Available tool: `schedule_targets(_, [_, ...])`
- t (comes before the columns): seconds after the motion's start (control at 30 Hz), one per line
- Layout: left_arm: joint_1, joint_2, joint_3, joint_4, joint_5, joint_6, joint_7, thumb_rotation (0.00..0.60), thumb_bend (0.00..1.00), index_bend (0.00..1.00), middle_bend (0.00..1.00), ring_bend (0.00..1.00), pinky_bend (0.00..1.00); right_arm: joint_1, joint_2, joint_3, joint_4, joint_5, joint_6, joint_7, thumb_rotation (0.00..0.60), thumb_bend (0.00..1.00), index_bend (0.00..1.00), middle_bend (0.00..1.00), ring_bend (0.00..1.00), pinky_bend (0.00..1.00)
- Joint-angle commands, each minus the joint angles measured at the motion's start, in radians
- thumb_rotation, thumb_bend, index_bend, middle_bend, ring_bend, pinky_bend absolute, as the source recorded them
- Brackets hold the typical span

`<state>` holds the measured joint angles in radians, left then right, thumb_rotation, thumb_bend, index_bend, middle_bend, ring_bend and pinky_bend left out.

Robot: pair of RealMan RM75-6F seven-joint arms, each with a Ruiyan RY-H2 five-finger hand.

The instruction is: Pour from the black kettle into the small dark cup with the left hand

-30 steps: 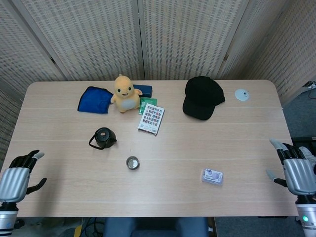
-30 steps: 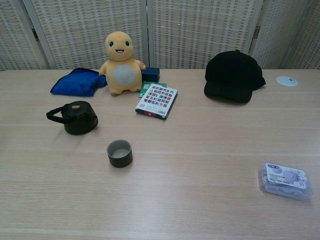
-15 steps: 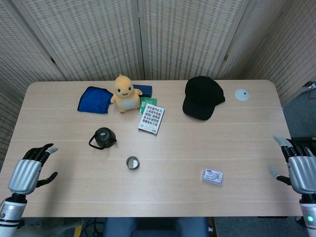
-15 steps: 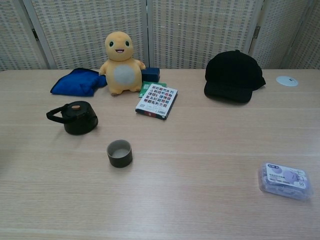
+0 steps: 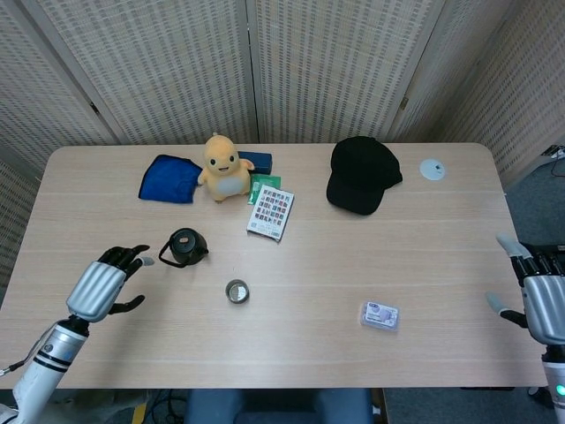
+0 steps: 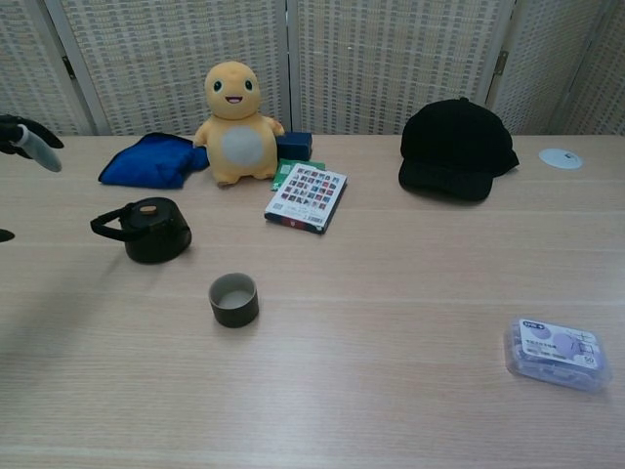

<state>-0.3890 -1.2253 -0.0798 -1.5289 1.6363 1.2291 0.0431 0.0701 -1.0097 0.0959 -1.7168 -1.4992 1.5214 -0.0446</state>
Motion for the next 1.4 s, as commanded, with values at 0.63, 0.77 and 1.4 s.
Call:
schedule_targets(0.63, [-0.165, -0.045, -0.041, 0.002, -0.170, -0.228, 0.162, 0.600, 0.23, 0.35, 0.25, 0.29, 0.04, -0.015, 0.007, -0.004, 0.015, 0.005, 0.011, 0.026, 0.600, 0.20, 0.10, 0.19, 0.14, 0.18])
schedule_targets(0.77, [-0.173, -0.045, -0.036, -0.003, -0.201, -0.245, 0.189, 0.600, 0.23, 0.36, 0.29, 0.29, 0.03, -0.015, 0.006, -0.005, 0.018, 0.007, 0.008, 0.027, 0.600, 0.20, 0.10, 0.20, 0.14, 0.18])
schedule_targets(1.4, [-0.205, -0.087, -0.030, 0.047, -0.268, -0.265, 0.217, 0.600, 0.22, 0.39, 0.32, 0.29, 0.00, -0.022, 0.001, -0.010, 0.031, 0.013, 0.004, 0.037, 0.600, 0.20, 0.10, 0.19, 0.14, 0.18])
